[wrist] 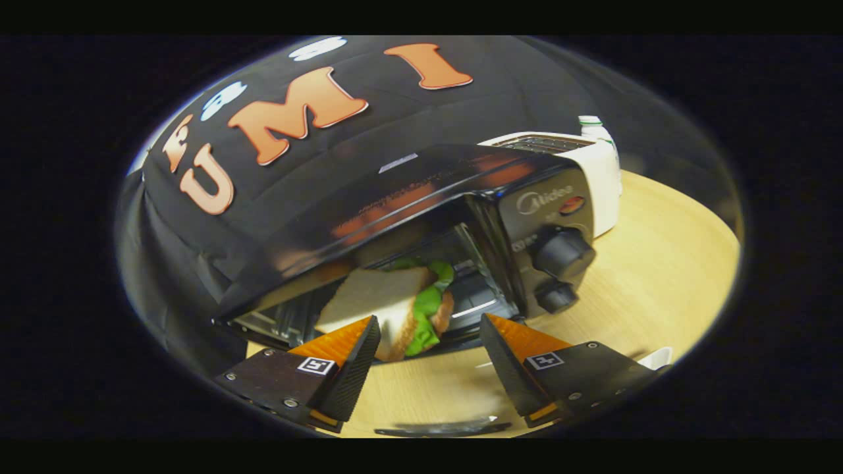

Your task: Open the toaster oven, put the food inside, and close the toaster oven door.

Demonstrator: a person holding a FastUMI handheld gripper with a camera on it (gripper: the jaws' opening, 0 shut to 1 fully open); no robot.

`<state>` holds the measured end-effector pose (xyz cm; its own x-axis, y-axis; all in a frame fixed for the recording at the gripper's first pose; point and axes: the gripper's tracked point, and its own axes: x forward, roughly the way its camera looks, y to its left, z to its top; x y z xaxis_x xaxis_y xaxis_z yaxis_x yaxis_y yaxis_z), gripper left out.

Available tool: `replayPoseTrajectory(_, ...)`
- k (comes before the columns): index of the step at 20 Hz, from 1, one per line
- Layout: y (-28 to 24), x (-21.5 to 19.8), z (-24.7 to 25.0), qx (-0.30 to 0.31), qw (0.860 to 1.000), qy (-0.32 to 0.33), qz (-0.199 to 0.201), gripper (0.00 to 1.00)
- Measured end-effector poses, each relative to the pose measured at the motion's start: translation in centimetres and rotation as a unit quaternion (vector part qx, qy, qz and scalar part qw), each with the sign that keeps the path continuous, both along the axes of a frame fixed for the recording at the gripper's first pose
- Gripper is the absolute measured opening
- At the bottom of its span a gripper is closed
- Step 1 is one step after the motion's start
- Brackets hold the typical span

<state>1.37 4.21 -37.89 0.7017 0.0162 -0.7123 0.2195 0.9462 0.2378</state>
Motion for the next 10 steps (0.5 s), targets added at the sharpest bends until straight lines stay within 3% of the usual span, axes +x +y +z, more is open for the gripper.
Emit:
replayPoseTrajectory(4, 0.6, -4.5, 1.7, -0.026, 0.997, 0.015, 0.068, 0.90)
replayPoseTrajectory(10, 1.7, -11.5, 1.6, -0.056, 0.988, 0.046, 0.139, 0.91)
